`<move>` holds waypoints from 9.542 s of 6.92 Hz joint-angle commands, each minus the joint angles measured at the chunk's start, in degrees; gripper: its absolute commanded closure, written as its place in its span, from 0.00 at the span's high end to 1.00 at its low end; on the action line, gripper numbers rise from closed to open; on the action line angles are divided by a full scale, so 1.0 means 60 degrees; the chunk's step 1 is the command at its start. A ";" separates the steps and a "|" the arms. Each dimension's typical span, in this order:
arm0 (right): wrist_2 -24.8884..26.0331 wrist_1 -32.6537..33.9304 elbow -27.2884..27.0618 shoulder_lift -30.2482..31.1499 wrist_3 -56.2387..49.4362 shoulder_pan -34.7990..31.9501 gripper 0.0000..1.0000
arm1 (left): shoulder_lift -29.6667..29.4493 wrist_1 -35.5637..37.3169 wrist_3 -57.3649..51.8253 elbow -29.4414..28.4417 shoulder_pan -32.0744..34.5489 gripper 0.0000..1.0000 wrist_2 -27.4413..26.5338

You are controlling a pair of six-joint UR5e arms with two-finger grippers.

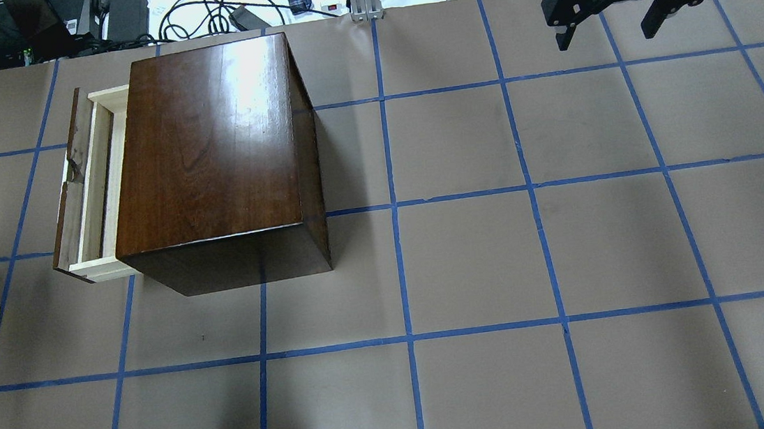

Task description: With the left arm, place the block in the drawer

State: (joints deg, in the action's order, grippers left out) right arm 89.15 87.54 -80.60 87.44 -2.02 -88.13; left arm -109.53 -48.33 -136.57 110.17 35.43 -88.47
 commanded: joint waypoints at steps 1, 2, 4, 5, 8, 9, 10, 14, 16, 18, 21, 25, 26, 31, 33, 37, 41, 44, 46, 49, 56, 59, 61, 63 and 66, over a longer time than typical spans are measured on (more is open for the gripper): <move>-0.0005 0.0000 0.0000 -0.0012 0.0000 -0.0005 1.00 | -0.0172 -0.0031 -0.0309 -0.0037 -0.0001 1.00 0.0068; 0.0010 0.0000 0.0000 -0.0012 0.0000 -0.0005 1.00 | -0.0332 -0.0031 -0.0455 -0.0081 -0.0016 1.00 -0.0019; 0.0010 0.0000 0.0000 0.0002 0.0000 0.0010 1.00 | -0.0466 -0.0031 -0.0456 -0.0154 -0.0045 1.00 -0.0078; -0.0005 0.0000 0.0000 0.0002 0.0000 0.0010 1.00 | -0.0495 -0.0045 -0.0456 -0.0183 -0.0045 1.00 -0.0078; 0.0010 0.0000 0.0000 0.0002 0.0000 0.0010 1.00 | -0.0714 -0.0002 -0.0543 -0.0227 -0.0045 0.99 -0.0064; -0.0005 0.0000 0.0000 -0.0012 0.0000 -0.0004 1.00 | -0.0802 0.0013 -0.0558 -0.0257 -0.0045 0.98 -0.0078; -0.0005 0.0000 0.0000 0.0002 0.0000 -0.0004 1.00 | -0.0875 0.0013 -0.0559 -0.0286 -0.0045 0.98 -0.0078; -0.0005 0.0000 0.0000 0.0002 0.0000 -0.0004 1.00 | -0.0891 0.0057 -0.0573 -0.0286 -0.0045 0.48 0.0024; 0.0010 0.0000 0.0000 -0.0012 0.0000 0.0010 1.00 | -0.0876 0.0072 -0.0559 -0.0301 -0.0045 0.20 0.0053; 0.0010 0.0000 0.0000 0.0002 0.0000 -0.0004 1.00 | -0.0847 0.0072 -0.0559 -0.0301 -0.0045 0.01 0.0039; -0.0005 0.0000 0.0000 0.0002 0.0000 -0.0004 1.00 | -0.0774 0.0057 -0.0573 -0.0301 -0.0045 0.00 0.0053; 0.0010 0.0000 0.0000 0.0002 0.0000 -0.0005 1.00 | 0.0205 -0.2481 -0.0325 -0.2008 0.0333 0.00 0.0213; -0.0005 0.0000 0.0000 0.0002 0.0000 -0.0005 1.00 | 0.0498 -0.3536 0.0285 -0.2667 0.0829 0.00 0.0186; -0.0005 0.0000 0.0000 0.0002 0.0014 -0.0004 1.00 | 0.1570 -0.5668 0.3128 -0.3406 0.4151 0.00 0.0287; -0.0005 0.0000 0.0000 0.0002 0.0015 -0.0005 1.00 | 0.1498 -0.5788 0.4257 -0.3450 0.5137 0.00 0.0654; 0.0010 0.0000 0.0000 0.0002 0.0000 0.0010 1.00 | 0.1000 -0.5350 0.4144 -0.3363 0.5446 0.00 0.0654; -0.0005 0.0000 0.0000 -0.0012 0.0000 -0.0004 1.00 | 0.0590 -0.5085 0.4318 -0.3333 0.5580 0.00 0.0669; 0.0010 0.0000 0.0000 -0.0012 0.0000 -0.0004 1.00 | 0.0501 -0.5085 0.4481 -0.3246 0.5667 0.00 0.0654; 0.0010 0.0000 0.0000 -0.0012 0.0000 0.0010 1.00 | 0.0457 -0.4967 0.4466 -0.3158 0.5682 0.15 0.0669; -0.0005 0.0000 0.0000 -0.0012 0.0000 -0.0005 1.00 | 0.0442 -0.4601 0.4830 -0.2982 0.5668 0.27 0.0640; 0.0010 0.0000 0.0000 -0.0012 0.0000 0.0010 1.00 | 0.0471 -0.4616 0.4847 -0.2849 0.5653 0.88 0.0639; -0.0005 0.0000 0.0000 -0.0012 0.0000 0.0010 1.00 | 0.1288 -0.5533 0.5706 -0.3316 0.5726 0.88 0.0639; 0.0010 0.0000 0.0000 0.0002 0.0000 0.0010 1.00 | 0.1977 -0.6749 0.7460 -0.3960 0.5785 0.88 0.0610; -0.0005 0.0000 0.0000 0.0002 0.0000 -0.0004 1.00 | 0.2344 -0.6958 0.9885 -0.3934 0.6307 0.88 0.0625; -0.0005 0.0000 0.0000 0.0002 0.0000 0.0010 1.00 | 0.2566 -0.6989 1.4503 -0.3831 0.8038 0.88 0.0537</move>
State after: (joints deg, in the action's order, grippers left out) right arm 89.12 87.54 -80.60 87.42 -2.02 -88.14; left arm -94.48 -90.15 -59.63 87.01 80.78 -85.23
